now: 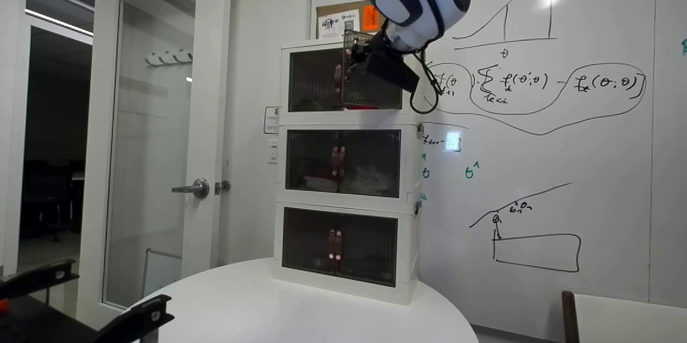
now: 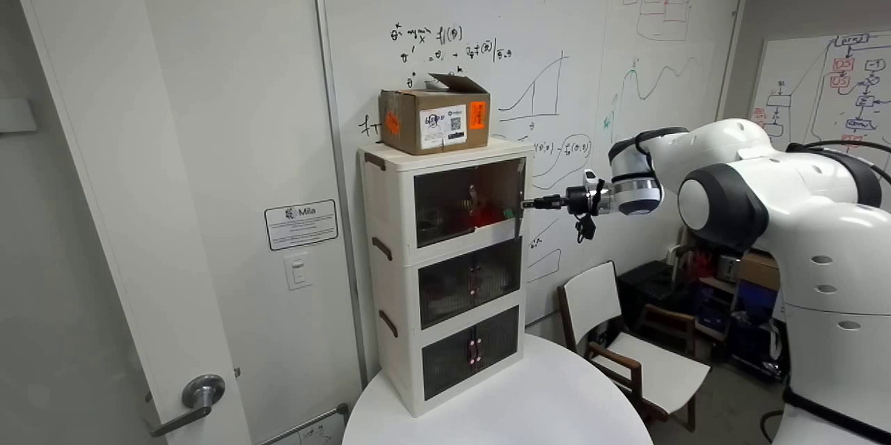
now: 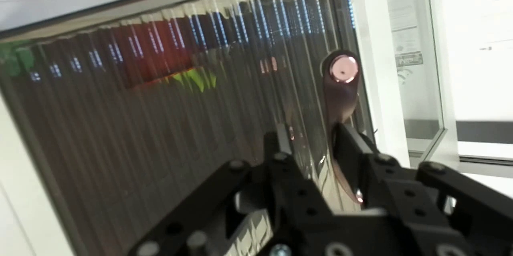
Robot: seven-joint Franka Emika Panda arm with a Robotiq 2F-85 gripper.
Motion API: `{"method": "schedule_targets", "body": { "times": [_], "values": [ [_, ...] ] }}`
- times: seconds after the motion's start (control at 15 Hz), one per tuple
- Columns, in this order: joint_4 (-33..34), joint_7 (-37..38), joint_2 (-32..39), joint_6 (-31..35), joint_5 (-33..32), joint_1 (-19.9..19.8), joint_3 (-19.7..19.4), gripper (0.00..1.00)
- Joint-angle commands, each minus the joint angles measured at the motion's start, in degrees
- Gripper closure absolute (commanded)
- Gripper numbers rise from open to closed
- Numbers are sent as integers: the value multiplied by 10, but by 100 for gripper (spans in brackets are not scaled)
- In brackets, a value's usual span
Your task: Open the top right cabinet door
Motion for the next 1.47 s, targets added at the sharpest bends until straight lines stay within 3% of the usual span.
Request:
{"method": "schedule_targets", "body": {
  "times": [0.0,0.2,0.33,0.73,1.0,1.13,1.4],
  "values": [
    [-7,-7,-10,12,11,-8,-13,34],
    [-9,-7,-12,19,12,-12,-20,11],
    [-11,-7,-15,27,13,-14,-22,1],
    [-25,10,-39,72,23,-16,-26,0],
    [-31,81,-81,97,-29,-8,-38,0],
    [-24,130,-107,105,-78,-6,-45,0],
    [8,281,-157,87,-250,3,-49,0]
  ]
}}
